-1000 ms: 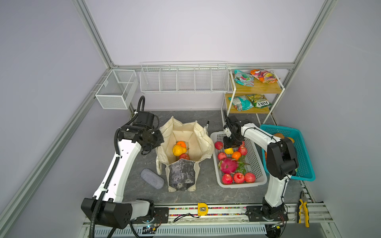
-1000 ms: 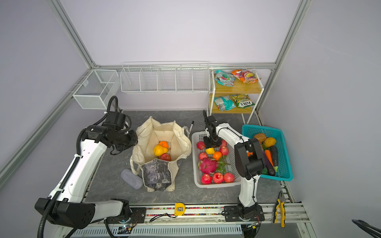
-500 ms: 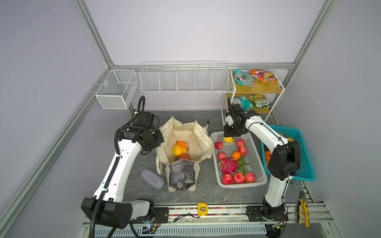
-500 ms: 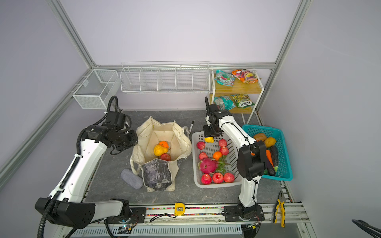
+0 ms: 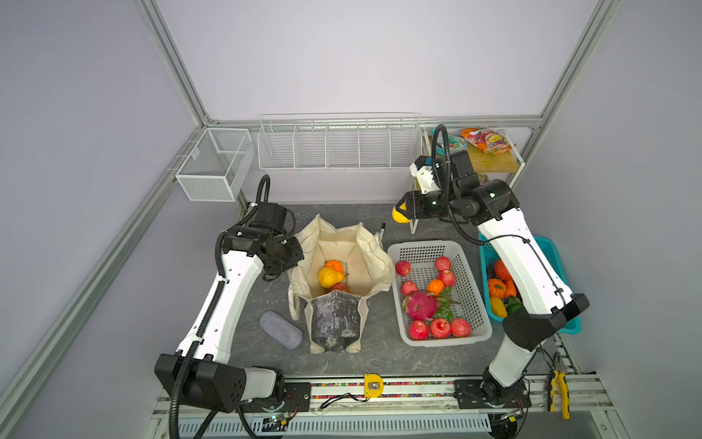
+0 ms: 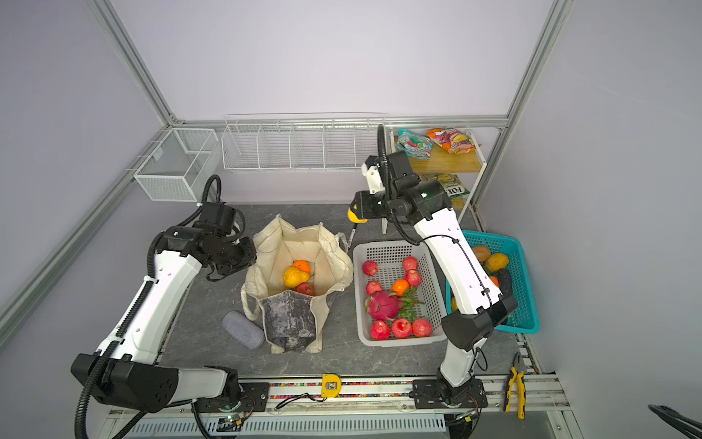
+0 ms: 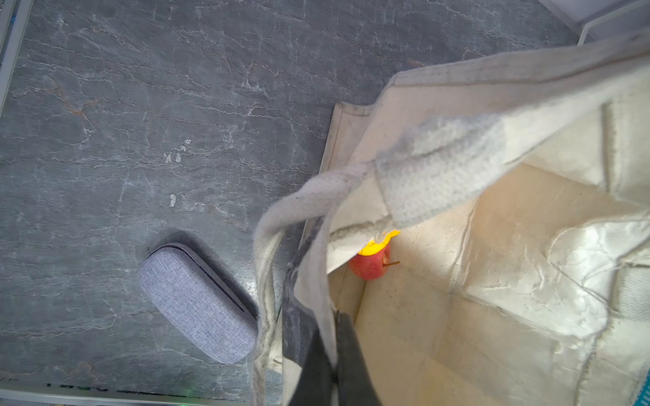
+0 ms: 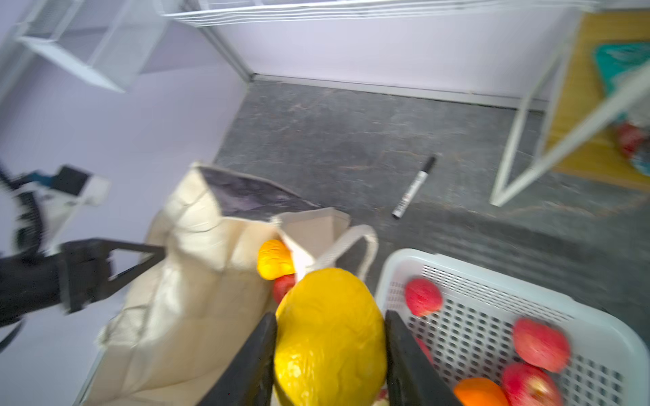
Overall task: Place the food into the grocery bag and tie it
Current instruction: 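Carry the lemon with the right gripper over the tote bag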
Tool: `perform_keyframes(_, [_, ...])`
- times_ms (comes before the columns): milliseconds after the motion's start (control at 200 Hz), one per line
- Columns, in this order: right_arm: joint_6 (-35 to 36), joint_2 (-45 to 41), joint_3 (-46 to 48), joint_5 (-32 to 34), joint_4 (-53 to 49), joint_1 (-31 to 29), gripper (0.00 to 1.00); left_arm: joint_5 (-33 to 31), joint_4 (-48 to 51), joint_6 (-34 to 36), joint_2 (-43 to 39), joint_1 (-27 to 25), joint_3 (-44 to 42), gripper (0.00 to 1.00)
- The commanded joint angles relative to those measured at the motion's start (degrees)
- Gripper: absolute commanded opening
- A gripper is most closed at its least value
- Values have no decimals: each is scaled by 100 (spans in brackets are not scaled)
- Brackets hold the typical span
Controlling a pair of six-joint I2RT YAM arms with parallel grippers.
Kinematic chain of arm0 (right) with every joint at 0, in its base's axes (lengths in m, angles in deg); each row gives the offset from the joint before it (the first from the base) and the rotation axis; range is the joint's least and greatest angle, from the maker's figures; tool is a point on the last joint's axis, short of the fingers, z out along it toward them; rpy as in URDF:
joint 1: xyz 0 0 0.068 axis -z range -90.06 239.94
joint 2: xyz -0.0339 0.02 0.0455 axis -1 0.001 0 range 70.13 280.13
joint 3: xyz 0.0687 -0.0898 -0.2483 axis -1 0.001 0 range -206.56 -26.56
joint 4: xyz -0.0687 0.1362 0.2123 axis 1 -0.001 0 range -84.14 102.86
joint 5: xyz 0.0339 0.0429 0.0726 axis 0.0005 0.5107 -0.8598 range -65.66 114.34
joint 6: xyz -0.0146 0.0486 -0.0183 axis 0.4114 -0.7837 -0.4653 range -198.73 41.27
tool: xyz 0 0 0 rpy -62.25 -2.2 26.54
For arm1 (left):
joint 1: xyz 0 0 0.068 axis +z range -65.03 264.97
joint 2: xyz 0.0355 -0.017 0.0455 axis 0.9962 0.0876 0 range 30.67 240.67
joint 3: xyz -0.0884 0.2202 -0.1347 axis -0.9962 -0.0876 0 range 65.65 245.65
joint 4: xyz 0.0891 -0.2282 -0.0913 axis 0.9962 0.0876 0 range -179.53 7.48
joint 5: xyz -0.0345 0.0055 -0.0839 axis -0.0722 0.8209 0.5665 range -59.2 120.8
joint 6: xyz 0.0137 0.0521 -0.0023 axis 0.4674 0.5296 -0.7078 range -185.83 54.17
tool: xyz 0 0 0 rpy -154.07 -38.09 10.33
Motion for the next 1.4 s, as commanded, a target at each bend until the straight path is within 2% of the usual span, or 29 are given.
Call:
perform_keyframes(0, [-381, 277, -12, -415, 278, -582, 46, 47, 84, 45, 57, -10, 204, 0])
perform_keyframes(200, [-95, 979, 48, -760, 289, -1470, 46, 12, 98, -29, -64, -16, 201, 0])
perform_keyframes(345, [354, 1466, 223, -803, 120, -1761, 47, -21, 102, -89, -144, -17, 141, 0])
perform_keyframes(520, [553, 1739, 770, -661, 428, -1800, 47, -1, 63, -179, -233, -17, 29, 0])
perform_keyframes(730, [439, 1940, 1294, -638, 879, -1856, 47, -12, 84, -188, -211, -17, 80, 0])
perform_keyframes(1395, [634, 2482, 1590, -101, 1012, -2020, 47, -16, 120, -180, -228, -17, 132, 0])
